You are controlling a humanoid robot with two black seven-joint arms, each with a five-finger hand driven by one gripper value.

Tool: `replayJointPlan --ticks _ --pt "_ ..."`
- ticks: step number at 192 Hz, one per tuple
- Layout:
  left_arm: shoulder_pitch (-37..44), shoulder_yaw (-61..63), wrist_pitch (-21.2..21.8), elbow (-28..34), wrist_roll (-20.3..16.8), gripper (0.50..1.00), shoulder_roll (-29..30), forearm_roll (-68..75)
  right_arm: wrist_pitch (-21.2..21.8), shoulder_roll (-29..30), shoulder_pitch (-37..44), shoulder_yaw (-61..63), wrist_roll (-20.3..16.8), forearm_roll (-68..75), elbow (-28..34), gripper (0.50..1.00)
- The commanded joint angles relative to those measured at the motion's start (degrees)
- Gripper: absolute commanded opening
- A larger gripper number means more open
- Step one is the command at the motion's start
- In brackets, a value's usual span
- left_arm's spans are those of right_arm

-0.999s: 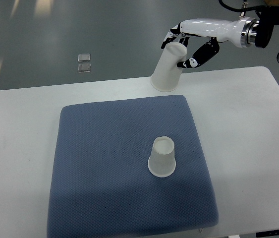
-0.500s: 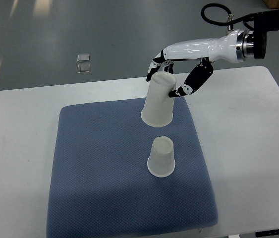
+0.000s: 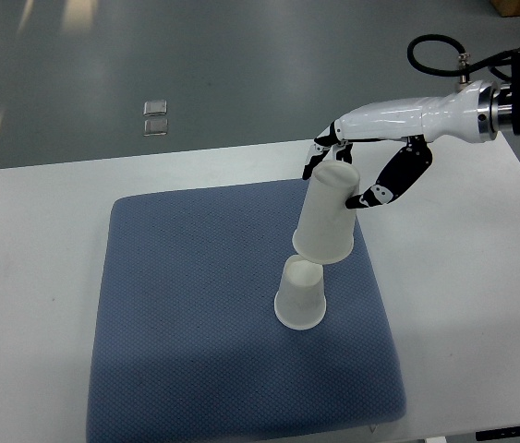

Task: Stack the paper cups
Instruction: 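Lower the held cup onto the cup on the pad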

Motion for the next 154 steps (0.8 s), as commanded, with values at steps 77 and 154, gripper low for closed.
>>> replayJointPlan --ticks 77,154 --pt "0.0 0.01 0.0 0.0 0.07 1.0 0.0 -0.01 -1.2 3.56 -1.94 0.17 0.4 0.71 1.99 0.513" --pt "0.0 0.01 0.0 0.0 -0.11 1.0 0.0 -0.01 -3.74 6.47 -2.11 0.0 -0.04 -1.31 1.2 0.521"
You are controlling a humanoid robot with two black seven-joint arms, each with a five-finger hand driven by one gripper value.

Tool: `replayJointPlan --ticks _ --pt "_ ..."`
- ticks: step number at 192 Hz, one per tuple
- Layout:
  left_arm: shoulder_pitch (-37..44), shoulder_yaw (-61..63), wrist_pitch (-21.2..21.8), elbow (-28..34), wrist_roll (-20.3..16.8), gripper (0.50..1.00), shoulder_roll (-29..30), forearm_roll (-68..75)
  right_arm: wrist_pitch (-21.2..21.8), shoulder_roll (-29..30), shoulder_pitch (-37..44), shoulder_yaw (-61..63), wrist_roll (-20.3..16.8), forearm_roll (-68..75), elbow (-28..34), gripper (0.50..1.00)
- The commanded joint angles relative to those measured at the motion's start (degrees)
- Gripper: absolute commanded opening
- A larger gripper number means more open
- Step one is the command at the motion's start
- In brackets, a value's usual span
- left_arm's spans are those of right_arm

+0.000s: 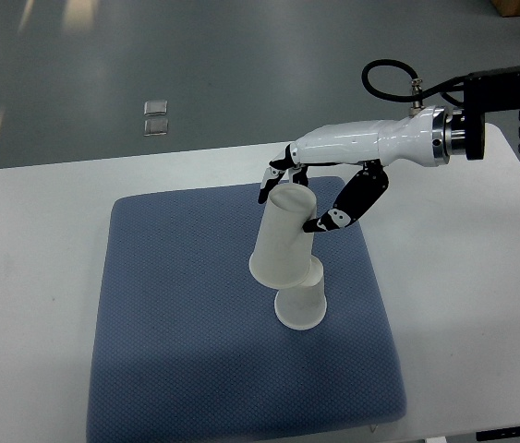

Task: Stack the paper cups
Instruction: 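Lower the held cup onto the cup on the pad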

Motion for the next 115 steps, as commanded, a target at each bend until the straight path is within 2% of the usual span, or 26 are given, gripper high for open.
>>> replayJointPlan --ticks 1,115 --pt "0.0 0.01 0.0 0.0 0.02 1.0 0.0 0.06 -0.03 0.14 -0.24 -0.01 0.0 -1.33 -0.03 0.521" --pt "0.0 -0.08 0.0 0.0 0.02 1.0 0.0 -0.03 0.41 0.05 -2.09 -0.01 0.44 -7.22 -0.2 0.537"
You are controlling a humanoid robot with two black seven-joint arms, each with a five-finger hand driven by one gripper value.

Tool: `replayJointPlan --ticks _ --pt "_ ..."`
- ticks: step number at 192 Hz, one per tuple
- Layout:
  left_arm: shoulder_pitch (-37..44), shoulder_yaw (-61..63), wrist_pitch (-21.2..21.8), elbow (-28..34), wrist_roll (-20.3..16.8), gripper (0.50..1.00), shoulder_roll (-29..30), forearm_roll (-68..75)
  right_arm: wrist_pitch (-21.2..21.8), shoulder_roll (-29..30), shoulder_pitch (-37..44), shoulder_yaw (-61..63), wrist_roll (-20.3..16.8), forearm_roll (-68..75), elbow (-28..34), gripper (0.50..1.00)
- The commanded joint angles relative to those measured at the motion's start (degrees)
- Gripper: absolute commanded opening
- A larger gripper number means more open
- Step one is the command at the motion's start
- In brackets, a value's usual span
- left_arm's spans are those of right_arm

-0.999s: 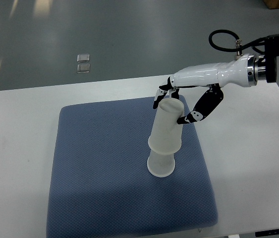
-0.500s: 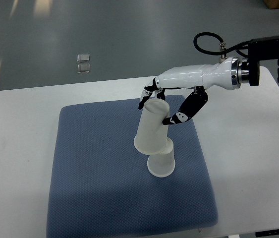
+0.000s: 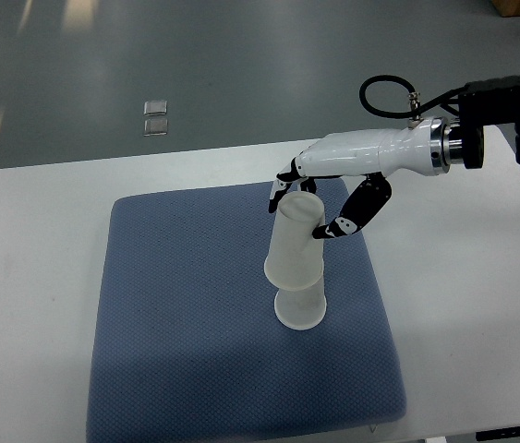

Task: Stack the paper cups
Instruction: 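Lower the held cup onto the cup on the pad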

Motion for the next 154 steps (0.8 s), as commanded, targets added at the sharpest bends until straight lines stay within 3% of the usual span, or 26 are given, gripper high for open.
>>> replayJointPlan --ticks 1,154 --pt "0.0 -0.08 0.0 0.0 0.06 1.0 0.0 -0.03 -0.01 -0.05 -0.26 0.0 0.0 -0.58 0.0 0.537" --pt "0.0 0.0 0.0 0.0 0.06 1.0 0.0 0.06 -0.27 0.04 -2.8 0.0 0.62 -3.92 0.0 0.562"
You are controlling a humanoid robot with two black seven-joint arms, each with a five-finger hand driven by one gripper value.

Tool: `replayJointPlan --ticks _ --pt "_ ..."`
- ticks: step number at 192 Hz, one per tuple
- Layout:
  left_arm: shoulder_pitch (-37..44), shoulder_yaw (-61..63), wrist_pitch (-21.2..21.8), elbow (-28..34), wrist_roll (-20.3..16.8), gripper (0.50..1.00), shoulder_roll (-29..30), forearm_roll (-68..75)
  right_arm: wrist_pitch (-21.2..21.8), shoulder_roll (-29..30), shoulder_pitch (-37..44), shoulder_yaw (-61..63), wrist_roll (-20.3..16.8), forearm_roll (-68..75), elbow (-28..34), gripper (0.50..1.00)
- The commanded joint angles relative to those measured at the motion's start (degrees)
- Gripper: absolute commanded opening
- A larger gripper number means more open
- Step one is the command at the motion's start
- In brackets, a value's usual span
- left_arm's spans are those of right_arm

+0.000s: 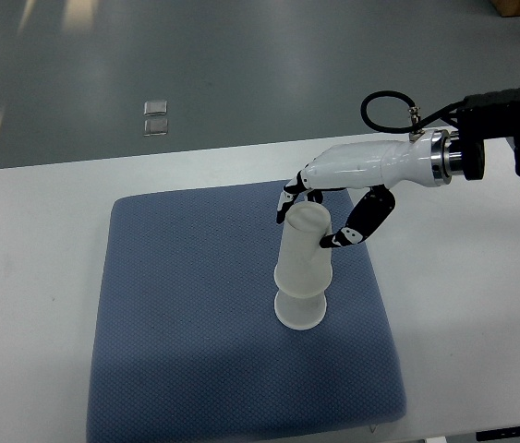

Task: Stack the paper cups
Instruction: 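Lower the held cup onto the cup on the pad, then open the right hand and lift it off the stacked cups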

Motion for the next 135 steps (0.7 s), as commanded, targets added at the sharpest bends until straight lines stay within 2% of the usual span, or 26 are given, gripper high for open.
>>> replayJointPlan --ticks 1,37,57,71,88,112,127,135 --pt "0.0 0.01 0.0 0.0 0.07 1.0 0.0 0.09 -0.24 0.04 -0.62 0.09 0.33 -0.42 0.0 0.562" --pt "0.0 0.01 0.0 0.0 0.07 1.0 0.0 0.0 -0.24 0.04 -0.89 0.0 0.33 -0.42 0.0 0.596" --pt "0.0 0.01 0.0 0.0 0.07 1.0 0.0 0.0 -0.24 0.04 -0.98 0.0 0.42 -0.33 0.0 0.674" --pt "0.0 0.01 0.0 0.0 0.07 1.0 0.0 0.0 -0.24 0.04 -0.98 0.0 0.51 -0.33 0.0 0.711" --pt "0.0 0.01 0.0 0.0 0.06 1.0 0.0 0.0 -0.07 0.04 -1.15 0.0 0.77 -0.33 0.0 0.784" --pt "0.0 0.01 0.0 0.0 -0.11 1.0 0.0 0.09 0.02 0.04 -1.33 0.0 0.86 -0.33 0.0 0.852" --pt "0.0 0.01 0.0 0.0 0.07 1.0 0.0 0.0 0.19 -0.05 -1.33 0.0 0.86 -0.33 0.0 0.864" --pt "0.0 0.01 0.0 0.0 0.07 1.0 0.0 0.0 0.19 -0.05 -1.33 0.09 0.86 -0.24 -0.08 0.895"
